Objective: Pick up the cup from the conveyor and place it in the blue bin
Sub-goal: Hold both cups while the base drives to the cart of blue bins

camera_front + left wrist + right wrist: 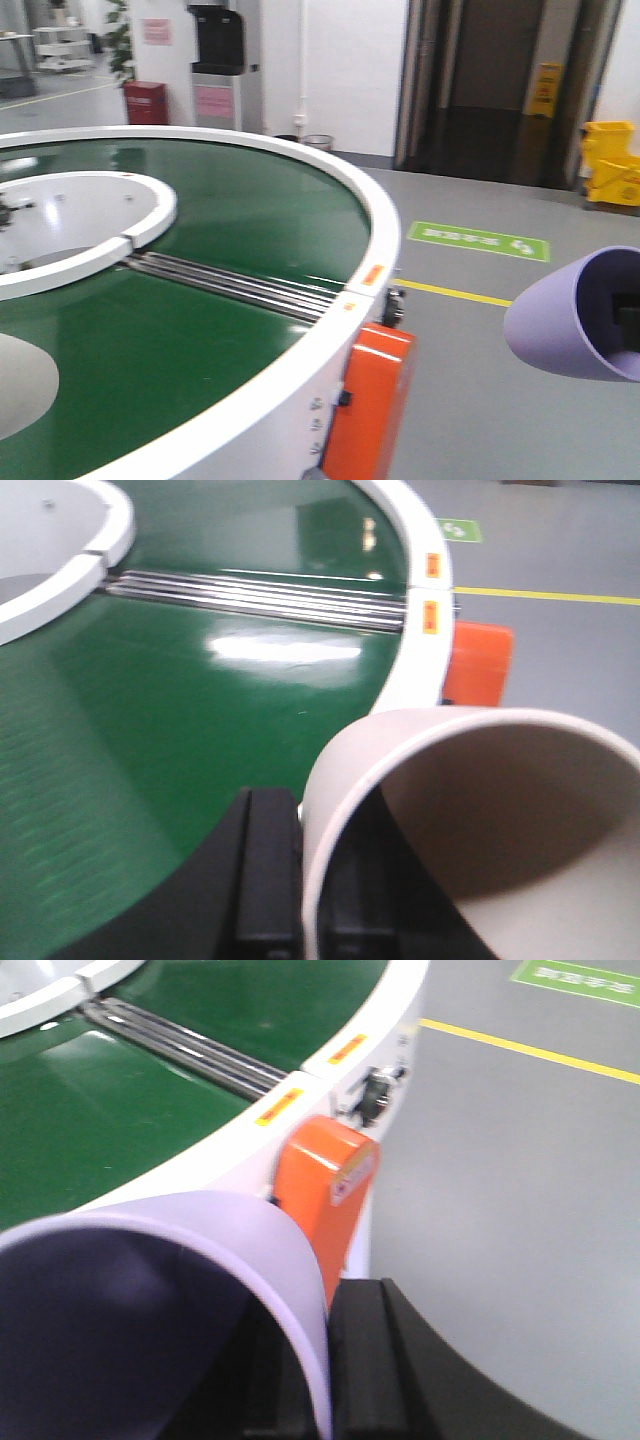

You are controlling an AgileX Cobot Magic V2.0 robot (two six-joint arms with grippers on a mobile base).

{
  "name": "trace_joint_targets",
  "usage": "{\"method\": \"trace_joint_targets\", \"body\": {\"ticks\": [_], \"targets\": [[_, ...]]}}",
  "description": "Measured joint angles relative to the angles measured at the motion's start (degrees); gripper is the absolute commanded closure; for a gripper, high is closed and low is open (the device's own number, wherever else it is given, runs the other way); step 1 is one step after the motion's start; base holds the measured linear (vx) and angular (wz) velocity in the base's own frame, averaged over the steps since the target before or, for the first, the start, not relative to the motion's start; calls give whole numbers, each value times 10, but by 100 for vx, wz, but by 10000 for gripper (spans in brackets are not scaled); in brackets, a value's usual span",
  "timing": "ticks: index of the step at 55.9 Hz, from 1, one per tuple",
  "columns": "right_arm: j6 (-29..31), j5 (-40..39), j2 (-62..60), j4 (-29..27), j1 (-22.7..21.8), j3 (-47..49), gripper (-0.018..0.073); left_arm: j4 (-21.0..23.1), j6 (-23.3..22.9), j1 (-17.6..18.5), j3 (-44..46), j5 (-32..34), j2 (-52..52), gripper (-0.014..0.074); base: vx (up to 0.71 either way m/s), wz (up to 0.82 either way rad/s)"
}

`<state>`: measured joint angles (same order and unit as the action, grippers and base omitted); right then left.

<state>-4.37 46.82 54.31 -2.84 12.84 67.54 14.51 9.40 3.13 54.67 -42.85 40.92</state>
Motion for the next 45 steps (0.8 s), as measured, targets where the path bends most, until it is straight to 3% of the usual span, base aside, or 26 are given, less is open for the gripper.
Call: {"method": "trace_joint_targets", "body": {"ticks": [45], "targets": [[0,4,0,0,0,0,568,0,0,0,0,0,0,601,2,-50]]}}
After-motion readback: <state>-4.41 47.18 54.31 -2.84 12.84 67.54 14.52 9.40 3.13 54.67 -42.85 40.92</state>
